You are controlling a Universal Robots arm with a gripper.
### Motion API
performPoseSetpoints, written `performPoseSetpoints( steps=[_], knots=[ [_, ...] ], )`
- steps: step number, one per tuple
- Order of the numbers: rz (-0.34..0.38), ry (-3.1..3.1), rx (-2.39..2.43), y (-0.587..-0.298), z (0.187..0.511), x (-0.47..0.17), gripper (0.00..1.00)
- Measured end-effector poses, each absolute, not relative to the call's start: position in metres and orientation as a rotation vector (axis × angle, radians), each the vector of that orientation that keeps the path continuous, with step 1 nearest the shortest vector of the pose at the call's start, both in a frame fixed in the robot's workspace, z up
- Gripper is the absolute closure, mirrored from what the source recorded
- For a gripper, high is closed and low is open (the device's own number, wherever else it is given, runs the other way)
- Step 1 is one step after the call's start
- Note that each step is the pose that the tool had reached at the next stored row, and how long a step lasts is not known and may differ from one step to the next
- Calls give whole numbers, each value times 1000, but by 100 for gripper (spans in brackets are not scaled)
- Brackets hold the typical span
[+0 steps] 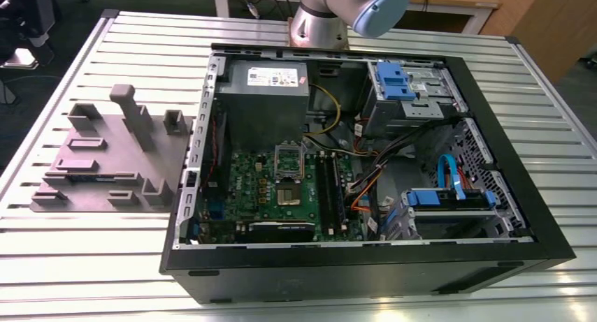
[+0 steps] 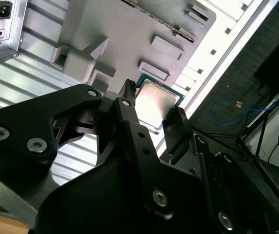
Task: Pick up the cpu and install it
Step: 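Pick up the cpu and move it towards the insertion slot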
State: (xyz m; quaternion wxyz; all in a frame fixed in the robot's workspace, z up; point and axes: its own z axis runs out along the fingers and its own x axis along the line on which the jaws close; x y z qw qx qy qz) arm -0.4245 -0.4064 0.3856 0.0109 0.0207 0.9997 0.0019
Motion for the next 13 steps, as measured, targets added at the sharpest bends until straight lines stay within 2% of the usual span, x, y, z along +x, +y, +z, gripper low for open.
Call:
performPoseSetpoints(
  steps=[13],
  knots=[
    [6,3119,65,-406,386,-422,53]
  ],
)
